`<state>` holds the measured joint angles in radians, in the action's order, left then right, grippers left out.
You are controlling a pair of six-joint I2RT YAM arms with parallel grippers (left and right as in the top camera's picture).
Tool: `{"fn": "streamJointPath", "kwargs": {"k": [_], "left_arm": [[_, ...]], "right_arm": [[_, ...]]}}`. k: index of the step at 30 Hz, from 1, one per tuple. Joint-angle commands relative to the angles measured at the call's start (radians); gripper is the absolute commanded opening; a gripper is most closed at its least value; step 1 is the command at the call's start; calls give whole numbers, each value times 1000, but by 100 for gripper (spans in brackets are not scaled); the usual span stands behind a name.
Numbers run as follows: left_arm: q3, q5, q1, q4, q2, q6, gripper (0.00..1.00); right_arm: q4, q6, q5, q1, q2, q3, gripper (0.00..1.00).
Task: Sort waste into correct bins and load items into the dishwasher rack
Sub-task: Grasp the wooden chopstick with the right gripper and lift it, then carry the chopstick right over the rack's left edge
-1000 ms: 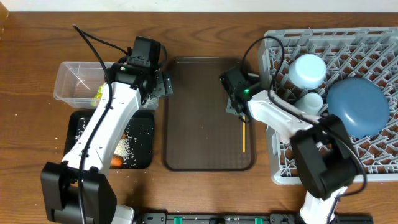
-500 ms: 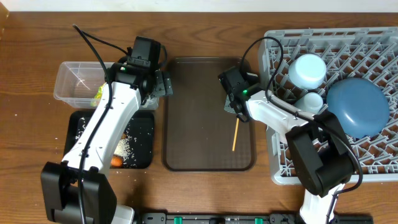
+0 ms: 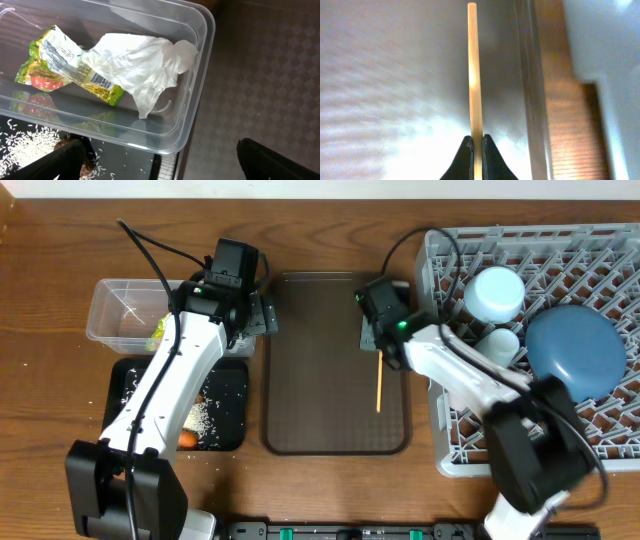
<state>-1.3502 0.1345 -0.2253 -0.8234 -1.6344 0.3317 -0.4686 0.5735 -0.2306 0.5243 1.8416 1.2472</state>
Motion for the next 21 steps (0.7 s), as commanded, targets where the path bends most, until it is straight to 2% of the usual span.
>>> {"fn": "streamJointPath", "kwargs": {"k": [1, 8, 21], "left_arm": [[5, 12, 3, -2, -12, -13, 98], [5, 12, 3, -3, -12, -13, 98], [5, 12, 2, -3, -12, -13, 98]], "right_arm": [[4, -78, -5, -31, -127, 34, 1], [1, -235, -5, -130, -253, 34, 1], [-14, -327, 3, -304, -251, 34, 1]]}}
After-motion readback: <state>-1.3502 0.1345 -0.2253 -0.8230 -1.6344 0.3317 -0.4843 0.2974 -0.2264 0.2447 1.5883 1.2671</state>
